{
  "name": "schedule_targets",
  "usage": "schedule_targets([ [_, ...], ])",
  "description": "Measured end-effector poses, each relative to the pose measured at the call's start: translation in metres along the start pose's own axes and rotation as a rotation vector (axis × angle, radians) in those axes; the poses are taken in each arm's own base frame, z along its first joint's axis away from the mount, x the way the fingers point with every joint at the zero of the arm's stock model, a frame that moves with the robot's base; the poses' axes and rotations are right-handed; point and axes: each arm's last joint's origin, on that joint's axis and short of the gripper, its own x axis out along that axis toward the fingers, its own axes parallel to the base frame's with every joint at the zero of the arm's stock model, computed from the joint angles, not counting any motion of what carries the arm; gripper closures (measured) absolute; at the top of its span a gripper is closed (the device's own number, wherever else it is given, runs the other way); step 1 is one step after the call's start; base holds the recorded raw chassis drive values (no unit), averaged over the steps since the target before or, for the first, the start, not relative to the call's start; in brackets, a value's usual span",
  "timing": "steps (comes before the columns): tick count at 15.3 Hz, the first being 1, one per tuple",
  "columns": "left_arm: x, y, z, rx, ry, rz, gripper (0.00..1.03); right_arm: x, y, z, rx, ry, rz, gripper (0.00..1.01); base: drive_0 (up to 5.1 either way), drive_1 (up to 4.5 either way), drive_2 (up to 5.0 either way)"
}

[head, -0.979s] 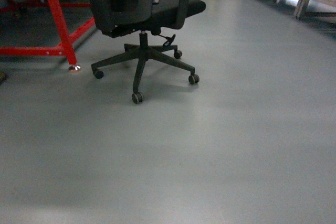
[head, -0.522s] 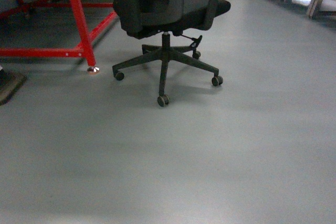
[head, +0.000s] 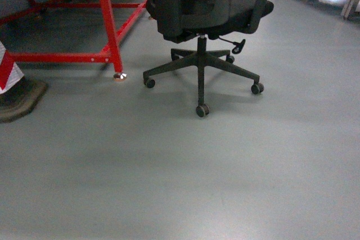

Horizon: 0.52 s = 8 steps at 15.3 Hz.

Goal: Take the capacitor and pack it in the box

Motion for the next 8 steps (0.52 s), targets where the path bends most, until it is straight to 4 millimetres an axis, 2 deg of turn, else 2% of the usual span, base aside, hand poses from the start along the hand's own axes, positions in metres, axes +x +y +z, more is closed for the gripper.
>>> schedule_targets([
  [3, 0.0000, 0.0000, 0.0001, 0.000, -0.001, -0.002, 0.59, 0.0000, 0.0000, -0.0005, 0.000, 0.005, 0.000, 0.03, -4.7, 3.52, 1.6],
  [8, 0.0000, -0.0001, 0.0004, 0.000, -0.004, -0.003, 0.59, 0.0000, 0.0000, -0.0005, 0.000, 0.005, 0.000, 0.03, -5.0, 2.46, 2.5],
])
